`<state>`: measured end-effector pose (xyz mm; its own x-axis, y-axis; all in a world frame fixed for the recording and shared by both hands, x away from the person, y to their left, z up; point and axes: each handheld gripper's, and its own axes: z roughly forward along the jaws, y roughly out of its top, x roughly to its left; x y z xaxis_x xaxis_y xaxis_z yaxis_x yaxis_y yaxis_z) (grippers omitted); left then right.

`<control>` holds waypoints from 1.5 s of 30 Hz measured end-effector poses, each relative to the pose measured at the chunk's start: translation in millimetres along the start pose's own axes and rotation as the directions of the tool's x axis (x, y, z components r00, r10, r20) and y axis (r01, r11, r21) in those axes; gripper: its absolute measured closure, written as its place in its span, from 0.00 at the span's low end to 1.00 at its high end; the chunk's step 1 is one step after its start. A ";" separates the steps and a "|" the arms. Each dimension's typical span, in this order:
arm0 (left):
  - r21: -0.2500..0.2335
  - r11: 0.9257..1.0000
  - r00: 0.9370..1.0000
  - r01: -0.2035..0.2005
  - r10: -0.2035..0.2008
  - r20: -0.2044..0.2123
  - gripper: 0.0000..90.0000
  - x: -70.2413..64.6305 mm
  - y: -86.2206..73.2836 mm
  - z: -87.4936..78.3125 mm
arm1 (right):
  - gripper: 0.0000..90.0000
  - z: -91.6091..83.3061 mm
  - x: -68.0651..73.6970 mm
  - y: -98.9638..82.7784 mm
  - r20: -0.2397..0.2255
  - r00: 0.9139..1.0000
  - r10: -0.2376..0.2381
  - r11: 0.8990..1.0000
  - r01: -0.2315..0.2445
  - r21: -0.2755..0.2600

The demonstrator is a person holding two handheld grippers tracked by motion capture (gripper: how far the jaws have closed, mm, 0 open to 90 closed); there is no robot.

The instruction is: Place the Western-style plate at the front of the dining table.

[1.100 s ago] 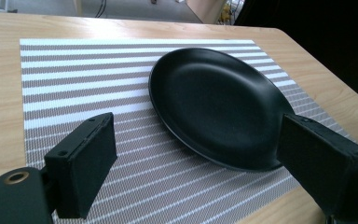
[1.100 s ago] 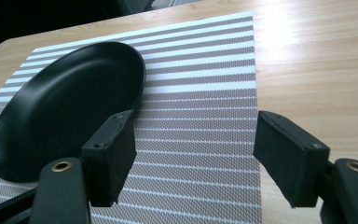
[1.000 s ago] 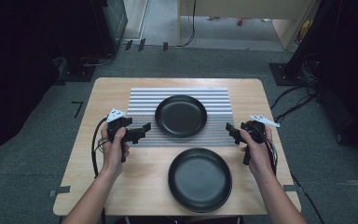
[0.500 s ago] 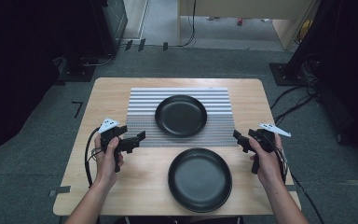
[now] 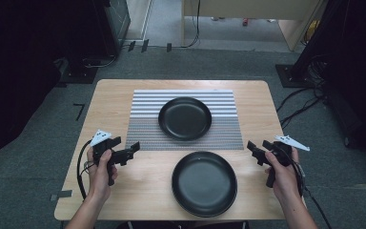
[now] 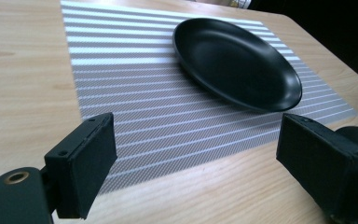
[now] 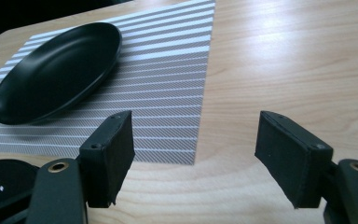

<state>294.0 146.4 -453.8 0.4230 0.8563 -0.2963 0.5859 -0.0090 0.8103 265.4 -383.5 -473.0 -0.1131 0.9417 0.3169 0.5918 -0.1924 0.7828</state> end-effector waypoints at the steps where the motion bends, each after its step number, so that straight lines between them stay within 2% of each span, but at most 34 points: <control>1: 0.002 1.000 1.000 0.001 -0.001 -0.002 0.13 1.4 -1.9 -1.7 | 0.31 -1.6 -1.9 -1.6 0.002 1.000 0.001 1.000 -0.001 0.000; 16: 0.028 0.999 0.997 0.044 -0.042 -0.058 0.13 26.8 -33.7 -24.7 | 0.30 -27.0 -29.7 -24.7 0.045 0.999 -0.004 1.000 0.003 0.018; 24: 0.045 0.998 0.994 0.049 -0.044 -0.099 0.13 37.8 -48.7 -36.9 | 0.28 -36.9 -41.4 -33.8 0.051 0.999 -0.004 1.000 0.003 0.024; 32: 0.047 0.998 0.989 0.041 -0.034 -0.143 0.13 45.5 -57.9 -48.1 | 0.26 -44.2 -49.9 -45.1 0.072 0.997 -0.003 0.999 0.000 0.044; 39: 0.045 0.997 0.984 0.059 -0.051 -0.170 0.13 52.4 -68.6 -55.7 | 0.25 -49.5 -54.7 -54.8 0.095 0.995 -0.017 0.998 0.012 0.061; 45: 0.049 0.998 0.977 0.040 -0.029 -0.210 0.13 54.7 -81.3 -63.0 | 0.25 -55.0 -57.9 -64.2 0.111 0.993 -0.037 0.996 0.028 0.079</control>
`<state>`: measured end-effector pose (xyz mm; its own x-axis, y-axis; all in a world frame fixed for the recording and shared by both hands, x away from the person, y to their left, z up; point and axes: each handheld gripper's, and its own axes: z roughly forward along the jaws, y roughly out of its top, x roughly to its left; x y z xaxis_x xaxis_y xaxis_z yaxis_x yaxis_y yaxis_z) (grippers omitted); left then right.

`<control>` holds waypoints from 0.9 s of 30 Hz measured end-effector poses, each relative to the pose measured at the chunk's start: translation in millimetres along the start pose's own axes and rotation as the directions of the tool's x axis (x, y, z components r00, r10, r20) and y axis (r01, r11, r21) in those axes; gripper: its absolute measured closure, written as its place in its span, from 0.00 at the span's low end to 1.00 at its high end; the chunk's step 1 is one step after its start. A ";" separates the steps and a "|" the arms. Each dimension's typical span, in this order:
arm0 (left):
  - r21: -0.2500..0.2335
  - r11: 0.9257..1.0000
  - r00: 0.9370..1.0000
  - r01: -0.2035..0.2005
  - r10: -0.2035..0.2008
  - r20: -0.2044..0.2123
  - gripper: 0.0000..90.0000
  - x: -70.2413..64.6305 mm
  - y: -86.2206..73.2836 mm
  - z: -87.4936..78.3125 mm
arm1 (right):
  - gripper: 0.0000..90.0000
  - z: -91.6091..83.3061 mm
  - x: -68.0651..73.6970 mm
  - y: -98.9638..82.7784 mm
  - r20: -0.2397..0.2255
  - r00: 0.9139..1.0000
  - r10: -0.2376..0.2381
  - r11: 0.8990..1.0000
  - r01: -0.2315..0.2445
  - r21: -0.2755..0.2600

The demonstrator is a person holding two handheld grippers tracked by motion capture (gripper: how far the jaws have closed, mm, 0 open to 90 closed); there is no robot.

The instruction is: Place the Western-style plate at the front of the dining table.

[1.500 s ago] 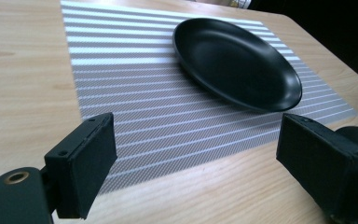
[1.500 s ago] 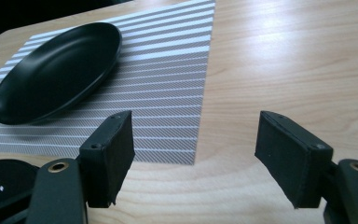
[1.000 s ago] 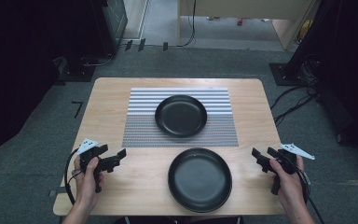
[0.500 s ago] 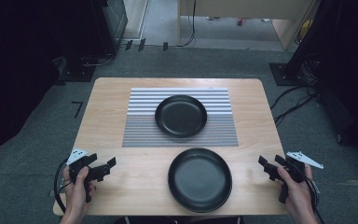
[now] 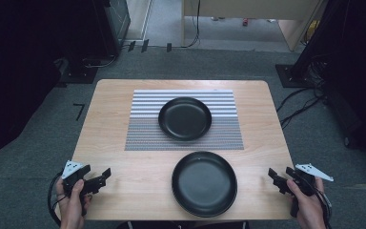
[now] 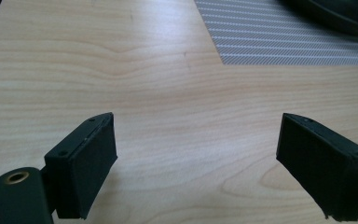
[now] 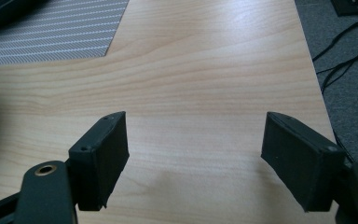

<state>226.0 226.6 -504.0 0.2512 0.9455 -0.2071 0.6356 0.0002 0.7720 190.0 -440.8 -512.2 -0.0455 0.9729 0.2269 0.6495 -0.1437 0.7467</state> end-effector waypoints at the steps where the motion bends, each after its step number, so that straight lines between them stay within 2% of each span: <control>1: 0.003 1.000 1.000 -0.004 0.004 -0.004 0.13 0.5 -2.4 -1.1 | 0.25 -0.3 -0.5 -1.5 0.003 1.000 -0.002 1.000 0.002 0.000; 9: 0.029 0.999 0.998 -0.038 0.039 -0.041 0.13 0.8 -12.6 0.4 | 0.25 2.6 3.4 -13.2 0.043 0.998 -0.051 0.999 0.050 0.016; 13: 0.045 0.997 0.996 -0.063 0.066 -0.058 0.13 -1.9 -14.6 3.4 | 0.24 4.4 9.5 -15.2 0.072 0.992 -0.100 0.995 0.099 0.024; 18: 0.064 0.994 0.993 -0.084 0.089 -0.080 0.13 -4.8 -15.2 4.6 | 0.22 7.4 16.1 -15.8 0.117 0.981 -0.157 0.987 0.153 0.048; 23: 0.088 0.988 0.984 -0.126 0.136 -0.114 0.13 -10.2 -15.7 6.6 | 0.21 7.9 16.9 -15.8 0.112 0.980 -0.162 0.986 0.157 0.054; 27: 0.088 0.988 0.984 -0.126 0.136 -0.113 0.13 -10.1 -15.8 6.5 | 0.20 8.0 16.9 -15.8 0.111 0.980 -0.164 0.986 0.159 0.054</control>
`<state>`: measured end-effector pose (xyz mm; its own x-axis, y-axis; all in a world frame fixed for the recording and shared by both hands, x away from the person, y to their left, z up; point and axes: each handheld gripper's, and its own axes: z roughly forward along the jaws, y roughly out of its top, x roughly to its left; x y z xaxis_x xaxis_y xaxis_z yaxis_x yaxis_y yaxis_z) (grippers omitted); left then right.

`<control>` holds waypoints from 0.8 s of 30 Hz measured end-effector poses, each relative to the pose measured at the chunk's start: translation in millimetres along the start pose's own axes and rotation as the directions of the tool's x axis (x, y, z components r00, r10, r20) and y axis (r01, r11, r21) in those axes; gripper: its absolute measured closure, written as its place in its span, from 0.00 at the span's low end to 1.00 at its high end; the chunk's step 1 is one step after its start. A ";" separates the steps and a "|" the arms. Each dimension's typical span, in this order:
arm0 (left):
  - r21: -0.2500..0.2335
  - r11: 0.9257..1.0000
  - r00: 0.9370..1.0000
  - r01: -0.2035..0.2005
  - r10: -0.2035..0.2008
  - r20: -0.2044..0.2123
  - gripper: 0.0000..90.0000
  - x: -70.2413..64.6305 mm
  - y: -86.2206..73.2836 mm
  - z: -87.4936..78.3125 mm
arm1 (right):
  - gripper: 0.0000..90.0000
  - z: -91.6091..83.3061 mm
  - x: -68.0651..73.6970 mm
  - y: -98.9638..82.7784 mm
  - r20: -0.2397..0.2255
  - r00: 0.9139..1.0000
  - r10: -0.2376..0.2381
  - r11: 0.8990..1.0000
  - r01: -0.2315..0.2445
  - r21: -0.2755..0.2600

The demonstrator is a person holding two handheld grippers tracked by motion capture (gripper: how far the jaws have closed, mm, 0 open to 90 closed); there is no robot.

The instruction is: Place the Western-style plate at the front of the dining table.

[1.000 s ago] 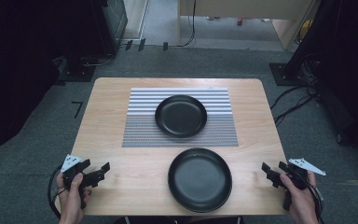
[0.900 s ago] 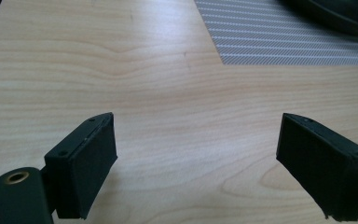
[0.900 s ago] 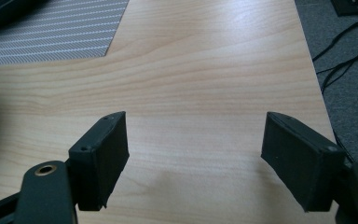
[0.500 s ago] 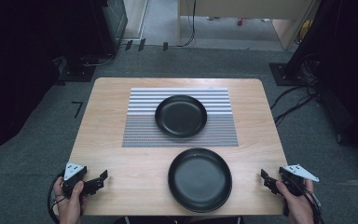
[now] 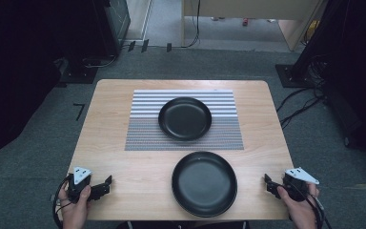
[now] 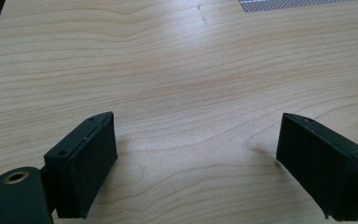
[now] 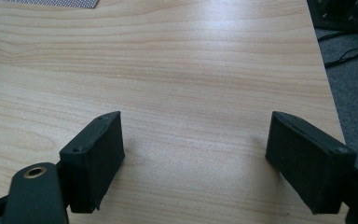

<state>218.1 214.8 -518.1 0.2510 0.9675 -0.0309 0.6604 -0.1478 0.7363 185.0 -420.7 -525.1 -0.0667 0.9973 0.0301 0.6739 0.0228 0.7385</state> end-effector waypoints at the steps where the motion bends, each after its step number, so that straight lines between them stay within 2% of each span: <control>1: -0.002 1.000 1.000 0.003 -0.003 0.001 0.13 0.4 -0.2 -0.2 | 0.20 0.0 -0.1 0.0 0.000 1.000 -0.001 1.000 0.001 0.000; 3: -0.002 1.000 1.000 0.008 -0.008 -0.006 0.13 0.8 -0.6 -0.5 | 0.20 0.1 0.0 0.0 -0.001 1.000 -0.003 1.000 0.003 0.000; 8: 0.012 1.000 0.999 -0.018 0.018 -0.029 0.13 -1.4 -0.4 0.1 | 0.18 0.4 0.4 0.2 -0.007 1.000 -0.007 1.000 0.007 0.004; 24: 0.014 1.000 0.999 -0.006 0.007 -0.040 0.11 -0.4 0.0 0.7 | 0.15 0.8 0.8 0.3 -0.015 1.000 -0.014 1.000 0.014 0.009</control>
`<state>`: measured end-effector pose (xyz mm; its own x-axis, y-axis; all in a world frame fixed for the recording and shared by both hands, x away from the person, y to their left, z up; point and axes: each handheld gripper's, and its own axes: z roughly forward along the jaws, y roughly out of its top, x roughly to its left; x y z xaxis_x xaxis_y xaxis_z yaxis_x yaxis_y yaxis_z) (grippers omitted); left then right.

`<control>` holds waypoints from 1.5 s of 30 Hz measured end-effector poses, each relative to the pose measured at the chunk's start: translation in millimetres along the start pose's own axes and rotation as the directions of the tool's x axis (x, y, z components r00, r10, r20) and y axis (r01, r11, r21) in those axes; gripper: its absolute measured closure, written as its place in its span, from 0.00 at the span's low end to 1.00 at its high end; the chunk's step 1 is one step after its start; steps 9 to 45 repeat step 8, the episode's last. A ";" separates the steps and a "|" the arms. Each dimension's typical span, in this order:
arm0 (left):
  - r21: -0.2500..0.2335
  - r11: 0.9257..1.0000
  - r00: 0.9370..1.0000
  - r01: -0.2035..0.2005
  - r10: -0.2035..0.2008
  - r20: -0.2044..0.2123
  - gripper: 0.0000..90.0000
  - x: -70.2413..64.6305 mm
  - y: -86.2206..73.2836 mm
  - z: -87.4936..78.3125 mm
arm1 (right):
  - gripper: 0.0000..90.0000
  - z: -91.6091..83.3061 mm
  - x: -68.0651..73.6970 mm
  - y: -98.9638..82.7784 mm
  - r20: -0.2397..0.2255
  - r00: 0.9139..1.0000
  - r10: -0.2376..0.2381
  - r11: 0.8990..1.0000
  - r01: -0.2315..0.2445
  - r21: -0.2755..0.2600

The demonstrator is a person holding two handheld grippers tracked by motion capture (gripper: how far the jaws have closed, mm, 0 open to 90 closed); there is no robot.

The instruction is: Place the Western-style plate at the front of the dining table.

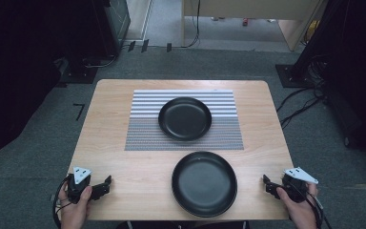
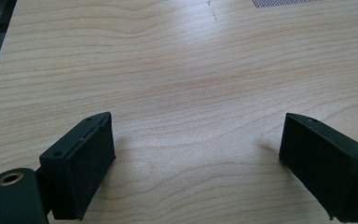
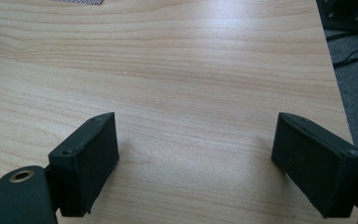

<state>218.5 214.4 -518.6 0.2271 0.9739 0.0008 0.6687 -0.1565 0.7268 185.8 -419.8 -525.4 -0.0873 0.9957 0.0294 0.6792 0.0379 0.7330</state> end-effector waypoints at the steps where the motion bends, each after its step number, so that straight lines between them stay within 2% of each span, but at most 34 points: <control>1: 0.000 1.000 1.000 0.000 0.000 0.000 0.11 0.0 0.0 0.0 | 0.15 0.0 0.0 0.0 0.000 1.000 0.000 1.000 0.000 0.000; 45: 0.001 1.000 1.000 0.002 -0.002 -0.003 0.10 0.0 0.2 0.3 | 0.15 0.1 0.0 0.1 0.000 1.000 0.000 1.000 0.000 0.001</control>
